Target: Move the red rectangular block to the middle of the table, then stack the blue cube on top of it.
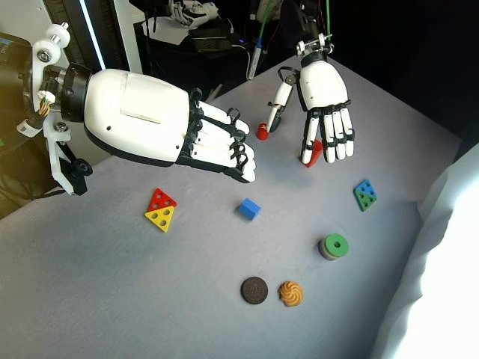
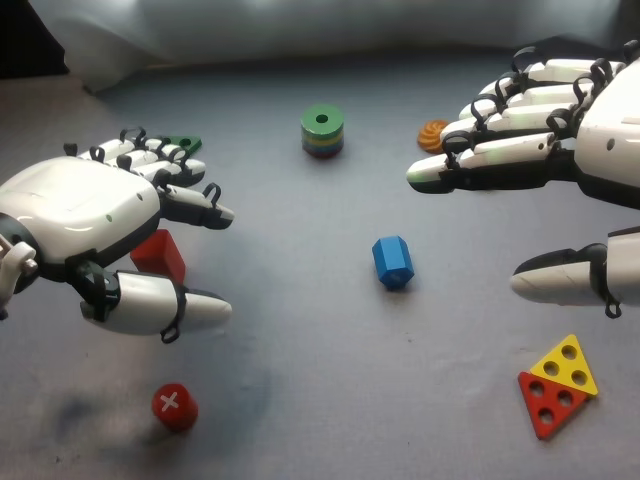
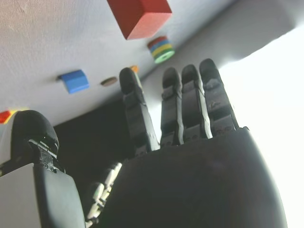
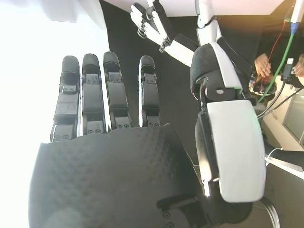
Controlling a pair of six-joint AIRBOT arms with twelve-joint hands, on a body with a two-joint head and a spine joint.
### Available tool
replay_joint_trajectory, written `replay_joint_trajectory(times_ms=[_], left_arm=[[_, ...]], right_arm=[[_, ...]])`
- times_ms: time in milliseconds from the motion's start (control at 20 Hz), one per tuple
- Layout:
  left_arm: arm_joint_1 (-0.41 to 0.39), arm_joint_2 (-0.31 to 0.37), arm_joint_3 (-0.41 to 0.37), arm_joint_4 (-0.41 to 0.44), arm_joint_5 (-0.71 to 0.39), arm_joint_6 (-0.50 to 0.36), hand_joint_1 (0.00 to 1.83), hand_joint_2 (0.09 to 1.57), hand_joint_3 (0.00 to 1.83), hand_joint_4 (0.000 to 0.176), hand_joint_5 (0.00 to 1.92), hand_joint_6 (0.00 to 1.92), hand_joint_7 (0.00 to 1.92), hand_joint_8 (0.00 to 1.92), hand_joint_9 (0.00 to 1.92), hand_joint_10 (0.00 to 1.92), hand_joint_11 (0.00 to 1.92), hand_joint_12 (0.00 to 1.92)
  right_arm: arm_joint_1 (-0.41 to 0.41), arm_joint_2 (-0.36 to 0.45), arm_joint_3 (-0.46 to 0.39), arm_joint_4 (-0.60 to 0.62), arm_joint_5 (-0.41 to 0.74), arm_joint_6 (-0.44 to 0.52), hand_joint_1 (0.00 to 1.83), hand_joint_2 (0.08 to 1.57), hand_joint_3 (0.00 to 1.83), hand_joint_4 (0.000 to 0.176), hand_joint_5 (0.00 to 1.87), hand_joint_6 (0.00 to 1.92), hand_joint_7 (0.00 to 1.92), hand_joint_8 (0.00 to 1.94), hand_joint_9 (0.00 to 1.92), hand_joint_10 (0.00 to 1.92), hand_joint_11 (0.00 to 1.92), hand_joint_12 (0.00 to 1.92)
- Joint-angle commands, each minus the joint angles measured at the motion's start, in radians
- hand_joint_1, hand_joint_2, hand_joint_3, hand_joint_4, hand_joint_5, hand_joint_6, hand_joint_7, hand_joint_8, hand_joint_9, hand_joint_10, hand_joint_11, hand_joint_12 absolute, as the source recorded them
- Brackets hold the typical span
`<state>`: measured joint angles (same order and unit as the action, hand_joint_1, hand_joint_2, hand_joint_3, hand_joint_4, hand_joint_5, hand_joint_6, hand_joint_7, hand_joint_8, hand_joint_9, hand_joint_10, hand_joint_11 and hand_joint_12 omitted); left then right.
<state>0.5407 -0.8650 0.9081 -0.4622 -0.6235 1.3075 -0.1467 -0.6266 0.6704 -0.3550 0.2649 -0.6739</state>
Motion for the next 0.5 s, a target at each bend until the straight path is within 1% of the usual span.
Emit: replay_joint_trajectory(times_ms=[0,50,150,250,300,350,400,450], left_arm=[[-0.008,0.003,0.009,0.012,-0.111,-0.002,0.41,0.98,0.01,0.176,0.53,0.00,0.21,0.00,0.09,0.00,0.00,0.23],[-0.008,-0.002,0.017,0.012,-0.111,-0.004,0.40,1.00,0.01,0.166,0.51,0.00,0.19,0.00,0.07,0.00,0.00,0.20],[-0.008,-0.010,0.034,0.010,-0.111,-0.004,0.41,1.00,0.00,0.169,0.53,0.01,0.21,0.00,0.09,0.01,0.00,0.27],[-0.006,-0.016,0.044,0.010,-0.111,-0.004,0.40,1.00,0.00,0.167,0.54,0.01,0.22,0.00,0.10,0.01,0.00,0.28],[-0.005,-0.020,0.050,0.010,-0.111,-0.004,0.40,1.00,0.00,0.163,0.53,0.00,0.22,0.00,0.10,0.01,0.00,0.29],[-0.004,-0.026,0.058,0.010,-0.111,-0.006,0.39,1.00,0.00,0.166,0.53,0.00,0.22,0.00,0.10,0.01,0.00,0.29],[-0.003,-0.031,0.065,0.011,-0.111,-0.007,0.39,1.00,0.00,0.162,0.53,0.00,0.22,0.00,0.10,0.01,0.00,0.29],[0.000,-0.036,0.074,0.013,-0.111,-0.012,0.38,1.00,0.00,0.163,0.53,0.00,0.22,0.00,0.10,0.00,0.00,0.28]], right_arm=[[0.009,0.011,-0.004,0.015,0.110,0.006,0.43,1.20,0.00,0.000,0.23,0.01,0.23,0.01,0.20,0.01,0.00,0.42],[0.009,0.011,-0.004,0.015,0.110,0.006,0.44,1.20,0.00,0.000,0.22,0.00,0.22,0.00,0.19,0.01,0.00,0.41],[0.009,0.011,-0.004,0.015,0.110,0.006,0.44,1.20,0.00,0.000,0.22,0.00,0.21,0.00,0.19,0.01,0.00,0.45],[0.009,0.011,-0.004,0.015,0.110,0.006,0.44,1.20,0.00,0.000,0.22,0.00,0.21,0.00,0.19,0.01,0.00,0.46],[0.009,0.011,-0.004,0.015,0.110,0.006,0.43,1.20,0.00,0.000,0.21,0.00,0.20,0.00,0.18,0.00,0.00,0.45],[0.009,0.011,-0.004,0.015,0.110,0.006,0.44,1.19,0.00,0.000,0.22,0.00,0.21,0.00,0.19,0.01,0.00,0.46],[0.009,0.011,-0.004,0.015,0.110,0.006,0.44,1.19,0.00,0.000,0.22,0.00,0.21,0.01,0.20,0.01,0.00,0.47],[0.009,0.011,-0.004,0.015,0.110,0.006,0.47,1.19,0.00,0.000,0.23,0.01,0.23,0.01,0.20,0.01,0.00,0.46]])
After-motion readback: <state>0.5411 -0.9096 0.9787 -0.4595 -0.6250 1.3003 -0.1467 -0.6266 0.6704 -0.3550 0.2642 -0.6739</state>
